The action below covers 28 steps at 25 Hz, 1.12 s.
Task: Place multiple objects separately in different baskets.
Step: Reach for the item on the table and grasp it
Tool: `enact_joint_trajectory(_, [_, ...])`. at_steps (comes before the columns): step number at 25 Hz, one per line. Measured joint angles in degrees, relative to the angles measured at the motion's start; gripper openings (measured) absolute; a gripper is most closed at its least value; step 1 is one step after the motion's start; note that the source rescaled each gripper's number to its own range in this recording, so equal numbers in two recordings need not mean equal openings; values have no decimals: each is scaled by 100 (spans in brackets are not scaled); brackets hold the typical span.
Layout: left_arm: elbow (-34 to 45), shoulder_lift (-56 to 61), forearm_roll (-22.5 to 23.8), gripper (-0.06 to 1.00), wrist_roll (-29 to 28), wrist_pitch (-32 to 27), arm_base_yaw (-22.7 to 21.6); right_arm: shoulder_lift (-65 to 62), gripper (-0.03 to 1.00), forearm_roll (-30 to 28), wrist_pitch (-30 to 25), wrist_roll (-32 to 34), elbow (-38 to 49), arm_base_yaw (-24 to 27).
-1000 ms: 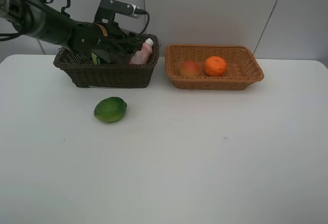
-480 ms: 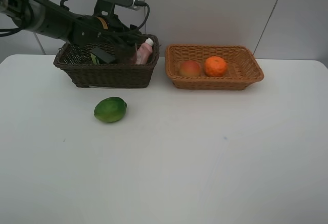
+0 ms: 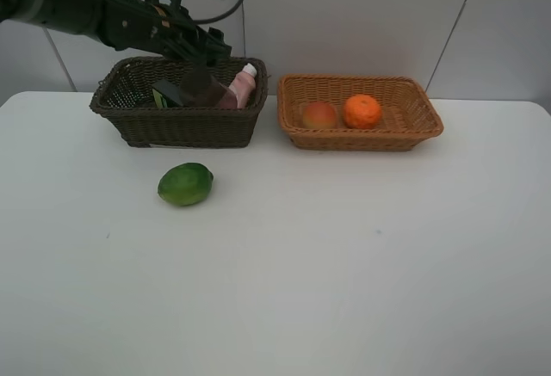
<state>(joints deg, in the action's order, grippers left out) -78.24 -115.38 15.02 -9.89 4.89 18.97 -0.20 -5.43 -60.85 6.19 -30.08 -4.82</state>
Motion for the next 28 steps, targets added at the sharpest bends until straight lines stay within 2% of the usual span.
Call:
enact_joint_trajectory(4, [-6, 565, 0, 87, 0, -1040, 88, 0, 79, 0, 0, 0, 0, 0])
enact_joint_trajectory(6, [-6, 845, -41, 87, 0, -1752, 195, 0, 79, 0, 0, 0, 0, 0])
enact_joint_trajectory(10, [-6, 1301, -323, 87, 25, -3021, 467, 0, 79, 0, 0, 0, 0, 0])
enact_joint_trajectory(13, [-6, 1472, -584, 87, 195, -3661, 641, 0, 79, 0, 0, 0, 0, 0])
enact_joint_trajectory(16, [-6, 1514, -816, 88, 329, -4162, 763, 0, 79, 0, 0, 0, 0, 0])
enact_joint_trajectory(21, [89, 1537, -1049, 99, 347, -4924, 800, 0, 79, 0, 0, 0, 0, 0])
enact_joint_trajectory(24, [359, 1540, -1049, 100, 405, -5139, 800, 0, 79, 0, 0, 0, 0, 0])
enact_joint_trajectory(28, [777, 1544, -1049, 100, 741, -5142, 800, 0, 79, 0, 0, 0, 0, 0])
